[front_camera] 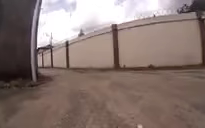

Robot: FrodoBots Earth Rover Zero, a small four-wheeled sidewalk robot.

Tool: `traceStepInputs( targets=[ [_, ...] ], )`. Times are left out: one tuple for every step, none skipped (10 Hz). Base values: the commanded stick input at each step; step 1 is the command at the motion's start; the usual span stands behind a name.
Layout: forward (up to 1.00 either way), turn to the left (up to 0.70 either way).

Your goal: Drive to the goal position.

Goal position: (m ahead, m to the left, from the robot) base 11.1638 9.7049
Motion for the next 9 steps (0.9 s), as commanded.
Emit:
traceStepInputs(
  targets=[
    [0.3,0.0],
    [0.3,0.0],
    [0.3,0.0],
    [0.3,0.0],
    [0.3,0.0],
    [0.3,0.0],
    [0.3,0.0],
    [0.3,0.0],
    [0.3,0.0]
  ],
)
